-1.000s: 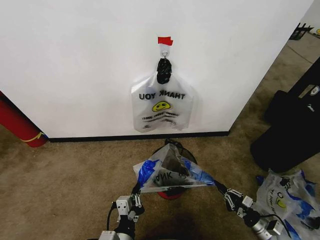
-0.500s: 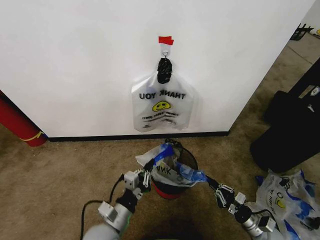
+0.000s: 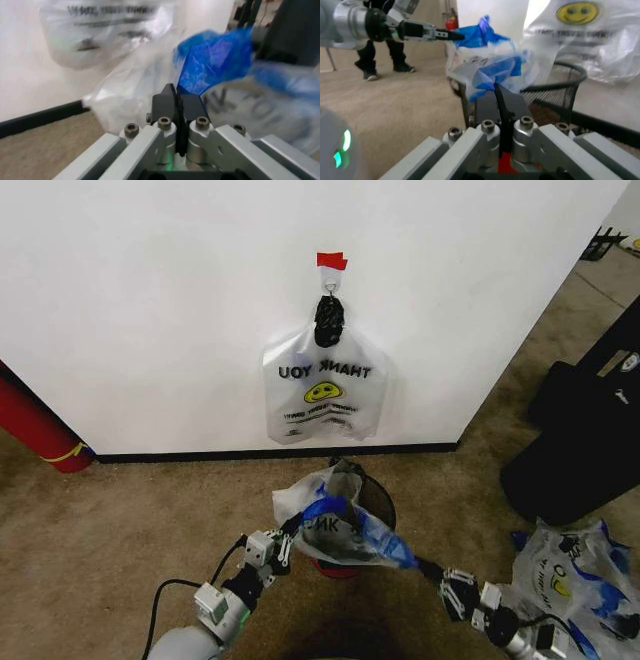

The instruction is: Pick up the garbage bag from the wall and place it over the trash bin.

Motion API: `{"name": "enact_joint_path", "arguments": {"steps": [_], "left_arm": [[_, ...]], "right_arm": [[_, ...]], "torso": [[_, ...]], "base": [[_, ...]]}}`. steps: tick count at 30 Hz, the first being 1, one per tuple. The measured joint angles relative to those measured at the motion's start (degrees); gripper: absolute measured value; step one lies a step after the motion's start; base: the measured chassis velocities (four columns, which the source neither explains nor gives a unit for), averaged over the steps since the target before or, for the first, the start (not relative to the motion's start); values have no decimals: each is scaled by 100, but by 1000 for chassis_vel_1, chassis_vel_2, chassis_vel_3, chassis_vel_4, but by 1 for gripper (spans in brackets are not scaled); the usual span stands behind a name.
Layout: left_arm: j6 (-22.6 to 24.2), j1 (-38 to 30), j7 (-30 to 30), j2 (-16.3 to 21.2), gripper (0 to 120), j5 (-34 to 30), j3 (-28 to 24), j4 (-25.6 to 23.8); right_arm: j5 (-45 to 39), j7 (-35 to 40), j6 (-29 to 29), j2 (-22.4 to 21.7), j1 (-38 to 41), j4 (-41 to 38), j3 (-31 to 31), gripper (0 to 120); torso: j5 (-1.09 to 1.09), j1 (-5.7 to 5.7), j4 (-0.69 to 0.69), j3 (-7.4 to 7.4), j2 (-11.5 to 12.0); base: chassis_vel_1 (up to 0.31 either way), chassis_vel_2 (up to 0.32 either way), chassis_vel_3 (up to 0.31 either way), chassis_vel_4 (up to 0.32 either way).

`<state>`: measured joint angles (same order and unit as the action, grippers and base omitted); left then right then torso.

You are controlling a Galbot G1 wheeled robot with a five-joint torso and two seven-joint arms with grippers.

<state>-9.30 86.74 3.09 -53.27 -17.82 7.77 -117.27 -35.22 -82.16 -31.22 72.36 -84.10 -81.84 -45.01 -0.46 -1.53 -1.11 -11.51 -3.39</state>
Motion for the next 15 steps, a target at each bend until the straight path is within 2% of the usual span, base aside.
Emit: {"name": "enact_joint_path", "arguments": {"steps": [9, 15], "left_arm": [[31, -55, 448, -119, 0, 204, -32, 342], [56, -234, 771, -293, 0, 117, -40, 642]], "right_arm": [[174, 45, -134, 99, 214, 525, -43, 0], [45, 593, -352, 248, 382, 916, 310, 0]], "torso": [[0, 0, 0, 0, 0], [0, 0, 0, 0, 0]], "base": [[0, 0, 0, 0], [0, 0, 0, 0]]}}
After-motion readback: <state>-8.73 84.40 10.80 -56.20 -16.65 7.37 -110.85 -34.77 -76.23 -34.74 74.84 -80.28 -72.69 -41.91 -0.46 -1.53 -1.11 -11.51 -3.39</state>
